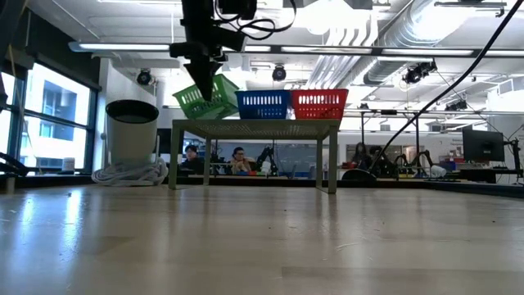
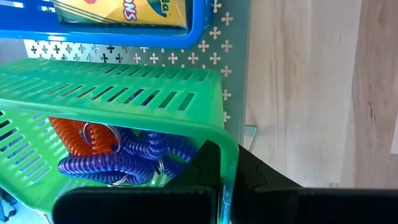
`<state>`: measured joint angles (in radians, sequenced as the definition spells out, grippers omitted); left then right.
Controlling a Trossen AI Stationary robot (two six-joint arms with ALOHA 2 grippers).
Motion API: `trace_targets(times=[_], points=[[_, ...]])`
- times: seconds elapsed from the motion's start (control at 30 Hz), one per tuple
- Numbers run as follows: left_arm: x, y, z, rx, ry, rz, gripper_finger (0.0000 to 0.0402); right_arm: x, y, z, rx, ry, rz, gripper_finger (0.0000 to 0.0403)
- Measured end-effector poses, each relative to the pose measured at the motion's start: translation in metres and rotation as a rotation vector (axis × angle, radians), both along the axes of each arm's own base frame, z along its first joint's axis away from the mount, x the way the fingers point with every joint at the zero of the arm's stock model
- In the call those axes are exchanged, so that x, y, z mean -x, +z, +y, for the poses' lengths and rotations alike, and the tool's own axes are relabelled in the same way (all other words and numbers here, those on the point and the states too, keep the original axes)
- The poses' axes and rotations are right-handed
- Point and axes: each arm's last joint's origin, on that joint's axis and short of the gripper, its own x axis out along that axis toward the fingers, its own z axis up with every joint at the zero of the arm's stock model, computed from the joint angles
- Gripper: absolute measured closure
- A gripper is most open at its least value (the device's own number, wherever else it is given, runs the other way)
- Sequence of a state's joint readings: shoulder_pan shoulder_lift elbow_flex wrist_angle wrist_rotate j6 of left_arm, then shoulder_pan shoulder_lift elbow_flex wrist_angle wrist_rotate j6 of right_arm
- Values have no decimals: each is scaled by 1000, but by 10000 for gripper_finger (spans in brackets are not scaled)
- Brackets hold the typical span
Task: Pick & Place Office Desk Supplies
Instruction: Put the green bin on the shelf
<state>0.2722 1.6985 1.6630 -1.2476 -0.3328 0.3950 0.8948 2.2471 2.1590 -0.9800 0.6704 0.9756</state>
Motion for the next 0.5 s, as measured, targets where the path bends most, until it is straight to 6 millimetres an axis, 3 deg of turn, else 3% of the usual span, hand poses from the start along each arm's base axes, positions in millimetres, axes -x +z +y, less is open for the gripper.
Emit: trace_targets(times=[0.5], points=[[0, 0, 3, -1, -9, -1, 400, -1, 1, 1, -10, 2, -9, 254]])
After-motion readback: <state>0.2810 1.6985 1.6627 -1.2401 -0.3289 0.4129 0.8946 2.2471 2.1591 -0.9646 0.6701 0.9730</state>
